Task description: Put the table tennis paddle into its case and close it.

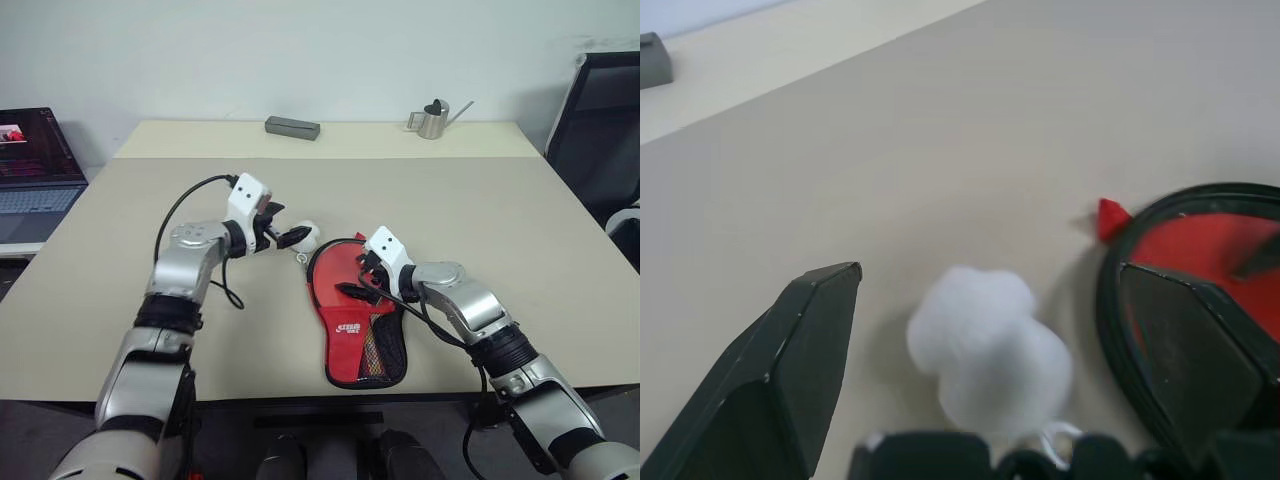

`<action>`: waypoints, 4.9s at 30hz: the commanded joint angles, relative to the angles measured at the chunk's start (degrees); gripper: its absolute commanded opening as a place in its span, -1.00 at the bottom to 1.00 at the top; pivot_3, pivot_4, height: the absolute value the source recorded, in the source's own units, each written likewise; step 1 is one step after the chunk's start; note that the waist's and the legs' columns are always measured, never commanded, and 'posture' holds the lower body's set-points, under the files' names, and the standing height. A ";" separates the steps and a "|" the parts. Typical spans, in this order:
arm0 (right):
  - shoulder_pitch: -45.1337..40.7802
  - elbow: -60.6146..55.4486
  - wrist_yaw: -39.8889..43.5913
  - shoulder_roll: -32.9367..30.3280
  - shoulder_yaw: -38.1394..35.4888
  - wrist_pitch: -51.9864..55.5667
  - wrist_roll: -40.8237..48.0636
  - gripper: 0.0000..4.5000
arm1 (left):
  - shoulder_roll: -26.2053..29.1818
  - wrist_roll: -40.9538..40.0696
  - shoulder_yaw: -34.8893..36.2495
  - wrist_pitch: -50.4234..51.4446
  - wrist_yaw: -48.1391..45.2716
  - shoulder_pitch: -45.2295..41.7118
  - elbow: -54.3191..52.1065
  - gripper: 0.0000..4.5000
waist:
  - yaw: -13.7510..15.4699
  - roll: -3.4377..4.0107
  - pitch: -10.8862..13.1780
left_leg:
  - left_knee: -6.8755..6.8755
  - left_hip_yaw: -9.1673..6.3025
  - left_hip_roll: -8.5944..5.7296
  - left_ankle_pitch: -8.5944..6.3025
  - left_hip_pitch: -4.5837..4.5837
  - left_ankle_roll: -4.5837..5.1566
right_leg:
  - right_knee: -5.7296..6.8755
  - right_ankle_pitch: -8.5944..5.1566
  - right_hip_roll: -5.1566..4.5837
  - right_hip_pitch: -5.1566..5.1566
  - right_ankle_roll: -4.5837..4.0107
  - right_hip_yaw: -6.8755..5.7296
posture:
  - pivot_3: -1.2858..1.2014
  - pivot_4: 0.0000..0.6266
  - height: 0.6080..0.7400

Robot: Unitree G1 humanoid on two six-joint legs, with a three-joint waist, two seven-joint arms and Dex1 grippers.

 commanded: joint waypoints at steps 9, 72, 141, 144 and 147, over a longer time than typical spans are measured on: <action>2.73 -3.79 -1.72 2.26 -1.67 2.97 -1.31 0.95 | -4.89 6.99 -0.40 -6.20 -0.45 -9.62 24.09 1.00 | -0.50 0.00 0.00 | -0.01 -0.02 -0.01 0.00 -0.01 0.00 | 0.01 0.00 0.00 0.00 0.01 -0.01 | 0.03 -0.52 1.00; 5.86 17.30 -4.39 10.86 1.72 -5.68 -11.21 1.00 | 6.18 2.21 1.56 0.06 -8.98 4.74 -2.93 -0.88 | -1.75 -0.31 -0.85 | -0.51 0.00 0.11 0.15 1.35 -0.26 | -0.14 0.09 -0.01 1.00 -0.48 -0.02 | 0.03 -0.52 1.00; 30.11 -22.40 -18.46 12.24 4.18 20.63 -8.35 1.00 | -26.00 35.30 -5.57 -24.40 41.36 -28.22 36.20 -0.88 | -0.12 -0.41 -0.96 | -0.91 0.00 -0.01 -0.11 0.83 -0.67 | -1.32 0.11 -0.16 0.96 0.23 -0.12 | 0.03 -0.52 1.00; 30.34 -22.83 -18.60 12.15 4.11 20.96 -8.25 1.00 | -27.22 35.06 -5.20 -24.43 40.48 -28.02 36.22 -0.88 | -0.06 -0.41 -0.96 | -0.91 0.01 -0.01 -0.13 0.83 -0.70 | -1.34 0.09 -0.16 0.96 0.24 -0.12 | 0.03 -0.52 1.00; 30.20 -22.82 -18.82 12.26 3.91 20.95 -8.23 1.00 | -28.97 35.22 -5.57 -24.00 38.07 -26.43 36.34 -0.88 | -0.06 -0.41 -0.97 | -0.91 0.01 -0.01 -0.14 0.83 -0.72 | -1.35 0.08 -0.16 0.97 0.25 -0.11 | 0.03 -0.52 1.00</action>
